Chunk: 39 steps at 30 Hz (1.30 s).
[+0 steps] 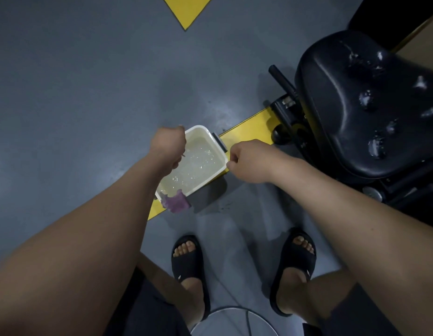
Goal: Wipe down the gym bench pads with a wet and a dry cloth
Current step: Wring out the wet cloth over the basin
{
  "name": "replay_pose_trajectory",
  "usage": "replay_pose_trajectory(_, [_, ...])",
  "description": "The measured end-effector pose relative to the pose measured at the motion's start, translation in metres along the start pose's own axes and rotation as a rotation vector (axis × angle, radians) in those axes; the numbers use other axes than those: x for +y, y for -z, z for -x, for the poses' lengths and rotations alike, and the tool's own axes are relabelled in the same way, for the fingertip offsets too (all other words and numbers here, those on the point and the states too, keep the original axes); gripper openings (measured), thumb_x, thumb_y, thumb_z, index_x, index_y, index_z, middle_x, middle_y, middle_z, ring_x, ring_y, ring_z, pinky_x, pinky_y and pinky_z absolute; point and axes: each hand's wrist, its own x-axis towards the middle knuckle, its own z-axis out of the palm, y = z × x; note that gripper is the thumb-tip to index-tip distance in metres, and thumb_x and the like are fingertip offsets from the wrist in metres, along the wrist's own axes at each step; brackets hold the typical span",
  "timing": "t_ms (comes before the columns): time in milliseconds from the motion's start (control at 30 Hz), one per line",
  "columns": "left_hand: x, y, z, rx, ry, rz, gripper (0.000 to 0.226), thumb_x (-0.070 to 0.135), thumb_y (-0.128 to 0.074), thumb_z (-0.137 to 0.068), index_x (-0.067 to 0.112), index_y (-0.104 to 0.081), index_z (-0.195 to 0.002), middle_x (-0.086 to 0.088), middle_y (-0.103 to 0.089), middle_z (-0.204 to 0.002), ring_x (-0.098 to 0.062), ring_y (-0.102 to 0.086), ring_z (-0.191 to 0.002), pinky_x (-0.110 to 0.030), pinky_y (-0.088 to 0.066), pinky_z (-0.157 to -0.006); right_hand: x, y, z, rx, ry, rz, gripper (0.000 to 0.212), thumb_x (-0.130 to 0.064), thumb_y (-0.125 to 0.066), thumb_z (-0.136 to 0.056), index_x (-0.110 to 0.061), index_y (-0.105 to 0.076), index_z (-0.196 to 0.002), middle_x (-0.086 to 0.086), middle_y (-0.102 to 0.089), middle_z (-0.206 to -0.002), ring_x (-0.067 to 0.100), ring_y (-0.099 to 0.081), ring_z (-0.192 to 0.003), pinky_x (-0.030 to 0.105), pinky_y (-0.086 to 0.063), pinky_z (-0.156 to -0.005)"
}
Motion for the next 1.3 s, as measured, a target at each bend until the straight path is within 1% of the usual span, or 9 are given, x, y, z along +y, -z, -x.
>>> replay_pose_trajectory(667, [0.000, 0.006, 0.008, -0.081, -0.049, 0.097, 0.046, 0.039, -0.048, -0.102, 0.012, -0.046, -0.065, -0.005, -0.041, -0.057, -0.018, -0.029, -0.043, -0.021, -0.026, -0.046, -0.008, 0.002, 0.009, 0.018, 0.009, 0.017, 0.025, -0.034, -0.047, -0.101, -0.017, -0.063, -0.107, 0.002, -0.061, -0.101, 0.023, -0.056, -0.088, 0.024, -0.035, -0.056])
replay_pose_trajectory(733, [-0.005, 0.011, 0.009, -0.169, -0.067, -0.012, 0.041, 0.046, -0.053, -0.100, 0.009, -0.058, -0.085, -0.008, -0.052, -0.068, -0.018, -0.038, -0.050, -0.024, -0.035, -0.049, -0.007, 0.005, 0.016, 0.006, -0.001, 0.020, 0.024, -0.034, -0.047, -0.101, -0.018, -0.063, -0.110, 0.001, -0.059, -0.103, 0.023, -0.055, -0.090, 0.027, -0.037, -0.059])
replay_pose_trajectory(800, [-0.005, 0.013, 0.012, -0.227, -0.102, -0.152, 0.037, 0.045, -0.062, -0.097, 0.013, -0.053, -0.110, -0.009, -0.060, -0.079, -0.019, -0.048, -0.059, -0.027, -0.043, -0.054, -0.004, 0.010, 0.029, -0.008, -0.012, 0.007, 0.023, -0.035, -0.048, -0.101, -0.020, -0.063, -0.110, 0.000, -0.059, -0.106, 0.023, -0.056, -0.093, 0.029, -0.042, -0.069])
replay_pose_trajectory(867, [0.004, 0.012, 0.023, -0.245, -0.104, -0.216, 0.046, 0.039, -0.069, -0.090, 0.010, -0.045, -0.116, -0.008, -0.061, -0.082, -0.018, -0.052, -0.062, -0.027, -0.045, -0.053, 0.003, 0.015, 0.047, -0.005, -0.024, -0.031, 0.021, -0.037, -0.050, -0.100, -0.023, -0.064, -0.107, -0.001, -0.061, -0.107, 0.021, -0.058, -0.094, 0.030, -0.047, -0.076])
replay_pose_trajectory(1000, [0.024, 0.002, 0.055, -0.244, -0.173, -0.198, 0.048, 0.024, -0.061, -0.079, -0.003, -0.052, -0.118, -0.013, -0.057, -0.078, -0.019, -0.055, -0.061, -0.023, -0.047, -0.049, 0.019, 0.025, 0.092, 0.100, -0.032, -0.125, 0.020, -0.038, -0.052, -0.097, -0.025, -0.066, -0.100, -0.004, -0.066, -0.103, 0.019, -0.061, -0.093, 0.035, -0.055, -0.086])
replay_pose_trajectory(1067, [0.036, -0.006, 0.083, -0.294, -0.272, -0.170, 0.012, 0.009, -0.055, -0.091, -0.001, -0.062, -0.092, -0.015, -0.056, -0.077, -0.025, -0.058, -0.074, -0.027, -0.052, -0.061, 0.025, 0.032, 0.118, 0.148, -0.043, -0.150, 0.021, -0.038, -0.052, -0.097, -0.024, -0.067, -0.102, -0.004, -0.066, -0.102, 0.019, -0.061, -0.094, 0.034, -0.055, -0.085])
replay_pose_trajectory(1133, [0.050, -0.017, 0.116, -0.384, -0.406, -0.158, 0.029, 0.006, -0.052, -0.094, 0.010, -0.062, -0.067, -0.013, -0.059, -0.075, -0.026, -0.060, -0.081, -0.032, -0.050, -0.073, 0.034, 0.039, 0.147, 0.220, -0.059, -0.187, 0.020, -0.037, -0.053, -0.097, -0.023, -0.067, -0.102, -0.004, -0.066, -0.101, 0.019, -0.062, -0.093, 0.032, -0.054, -0.083])
replay_pose_trajectory(1200, [0.064, -0.028, 0.157, -0.456, -0.515, -0.115, 0.028, 0.008, -0.055, -0.096, 0.010, -0.065, -0.070, -0.012, -0.063, -0.079, -0.022, -0.063, -0.082, -0.032, -0.048, -0.076, 0.047, 0.043, 0.174, 0.327, -0.078, -0.241, 0.018, -0.037, -0.055, -0.096, -0.024, -0.066, -0.100, -0.003, -0.069, -0.100, 0.020, -0.065, -0.093, 0.031, -0.052, -0.082])
replay_pose_trajectory(1300, [0.079, -0.051, 0.214, -0.438, -0.637, -0.011, 0.018, 0.016, -0.062, -0.099, 0.008, -0.069, -0.085, 0.000, -0.063, -0.070, -0.007, -0.054, -0.064, -0.023, -0.043, -0.066, 0.070, 0.044, 0.208, 0.501, -0.108, -0.387, 0.021, -0.038, -0.059, -0.096, -0.023, -0.066, -0.109, -0.002, -0.068, -0.107, 0.017, -0.062, -0.097, 0.027, -0.046, -0.080])
